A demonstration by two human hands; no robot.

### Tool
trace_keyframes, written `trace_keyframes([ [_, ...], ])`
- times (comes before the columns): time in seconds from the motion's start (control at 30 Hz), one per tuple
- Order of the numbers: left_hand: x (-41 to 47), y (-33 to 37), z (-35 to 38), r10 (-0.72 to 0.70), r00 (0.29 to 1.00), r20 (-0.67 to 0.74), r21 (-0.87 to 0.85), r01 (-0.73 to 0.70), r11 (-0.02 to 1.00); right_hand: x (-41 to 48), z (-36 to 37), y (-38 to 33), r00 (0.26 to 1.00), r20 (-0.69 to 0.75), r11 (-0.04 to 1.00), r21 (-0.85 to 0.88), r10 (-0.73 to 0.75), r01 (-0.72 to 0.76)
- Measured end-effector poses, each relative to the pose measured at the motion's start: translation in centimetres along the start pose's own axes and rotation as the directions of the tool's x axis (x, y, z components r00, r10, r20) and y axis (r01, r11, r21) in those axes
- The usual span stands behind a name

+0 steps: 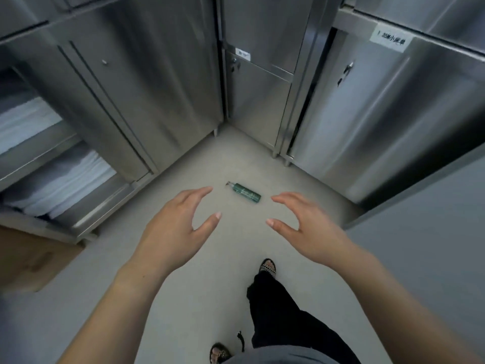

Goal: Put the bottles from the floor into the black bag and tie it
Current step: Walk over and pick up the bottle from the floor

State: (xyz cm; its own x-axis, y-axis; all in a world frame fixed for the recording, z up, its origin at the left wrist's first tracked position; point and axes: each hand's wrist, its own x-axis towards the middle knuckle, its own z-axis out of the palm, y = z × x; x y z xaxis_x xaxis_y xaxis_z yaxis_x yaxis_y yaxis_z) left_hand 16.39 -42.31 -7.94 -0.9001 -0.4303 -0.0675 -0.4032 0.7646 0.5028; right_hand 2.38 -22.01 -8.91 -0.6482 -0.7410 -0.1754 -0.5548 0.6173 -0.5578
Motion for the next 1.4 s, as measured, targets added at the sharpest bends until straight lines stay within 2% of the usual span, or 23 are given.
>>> trace_keyframes([
  [0.3,18.6,4.3,0.3,0.067,0.995,0.076,0.054,-0.071,0.996,13.0,-8.0,6.7,0.998,-0.036,0.998,0.031,0.05,-0.049],
  [0.43,22.9,3.8,0.2,-0.015,0.996,0.082,0.047,0.011,0.999,18.4,-9.4,8.2,0.999,0.02,0.999,0.005,0.036,-0.036],
  [0.67,30.4,-1.1,-0.9,-0.141,0.983,0.115,0.064,0.134,0.989,29.8,-9.5,7.3,0.996,0.08,0.998,0.03,-0.05,0.047],
  [0.9,39.1,-5.5,-3.0,-0.233,0.97,0.073,0.061,0.229,0.971,42.1,-10.5,5.8,0.986,0.105,0.991,0.065,-0.127,0.121],
  [1.1,45.3,-6.1,-3.2,-0.306,0.95,0.064,0.063,0.303,0.951,49.3,-10.9,7.8,0.961,0.205,0.982,0.081,-0.184,0.171],
  [1.23,47.6,-5.9,-1.4,-0.434,0.901,-0.019,0.015,0.435,0.9,54.1,-10.3,10.0,0.914,0.322,0.967,0.027,-0.247,0.251],
  [1.4,48.7,-5.5,4.0,-0.627,0.776,-0.063,-0.06,0.624,0.779,59.8,-8.4,12.4,0.828,0.448,0.927,0.006,-0.338,0.376],
])
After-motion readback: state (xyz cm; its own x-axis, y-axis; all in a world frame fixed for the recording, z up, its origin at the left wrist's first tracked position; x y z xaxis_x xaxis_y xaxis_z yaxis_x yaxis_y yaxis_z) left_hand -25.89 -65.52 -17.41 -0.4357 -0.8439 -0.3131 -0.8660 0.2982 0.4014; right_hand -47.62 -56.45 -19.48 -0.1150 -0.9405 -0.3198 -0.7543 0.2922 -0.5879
